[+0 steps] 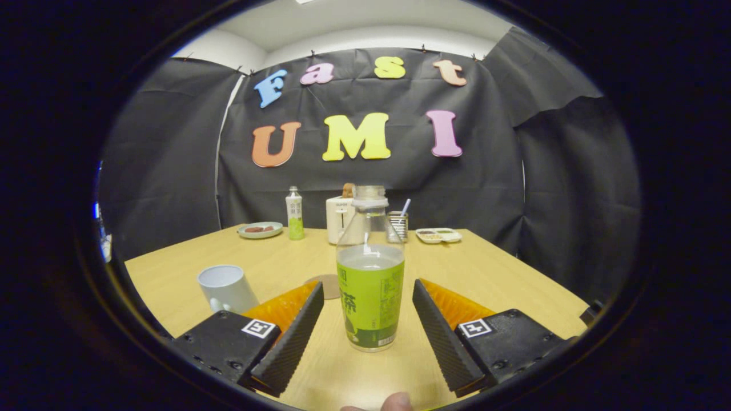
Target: Take the bottle from table, then pour the juice into the cup, finally place the bottle on the coaster
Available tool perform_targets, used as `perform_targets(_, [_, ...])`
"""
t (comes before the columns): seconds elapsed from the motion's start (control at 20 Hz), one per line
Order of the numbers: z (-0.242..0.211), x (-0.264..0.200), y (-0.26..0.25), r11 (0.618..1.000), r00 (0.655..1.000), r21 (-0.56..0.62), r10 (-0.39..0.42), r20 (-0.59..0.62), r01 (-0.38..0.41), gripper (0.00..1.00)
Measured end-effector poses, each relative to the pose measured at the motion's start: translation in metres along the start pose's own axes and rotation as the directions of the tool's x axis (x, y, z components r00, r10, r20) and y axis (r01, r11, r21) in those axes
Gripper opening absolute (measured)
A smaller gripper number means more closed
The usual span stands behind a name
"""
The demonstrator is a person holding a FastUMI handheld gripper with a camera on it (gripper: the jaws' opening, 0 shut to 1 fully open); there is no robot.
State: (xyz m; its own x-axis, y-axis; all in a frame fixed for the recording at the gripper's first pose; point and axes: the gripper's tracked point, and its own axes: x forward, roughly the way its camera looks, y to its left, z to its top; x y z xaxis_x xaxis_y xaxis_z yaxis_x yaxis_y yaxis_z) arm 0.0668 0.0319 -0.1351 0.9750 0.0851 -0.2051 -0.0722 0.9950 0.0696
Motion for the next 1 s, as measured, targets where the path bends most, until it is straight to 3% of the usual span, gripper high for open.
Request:
perform_targets(0.3, [-0.019, 0.035, -0.003, 0.998, 0.996, 0.062, -0.013, -0.091, 0.019, 1.0])
perform_targets(0.55, [-0.017, 0.045, -0.002, 0.994, 0.997, 0.105, -0.008, -0.078, 0.016, 1.0])
perform_targets(0.75, [-0.014, 0.046, 0.003, 0.994, 0.996, 0.108, 0.015, -0.088, -0.005, 0.83])
perform_targets(1.0, [-0.005, 0.037, 0.005, 0.997, 0.994, 0.067, 0.033, -0.103, -0.026, 0.79])
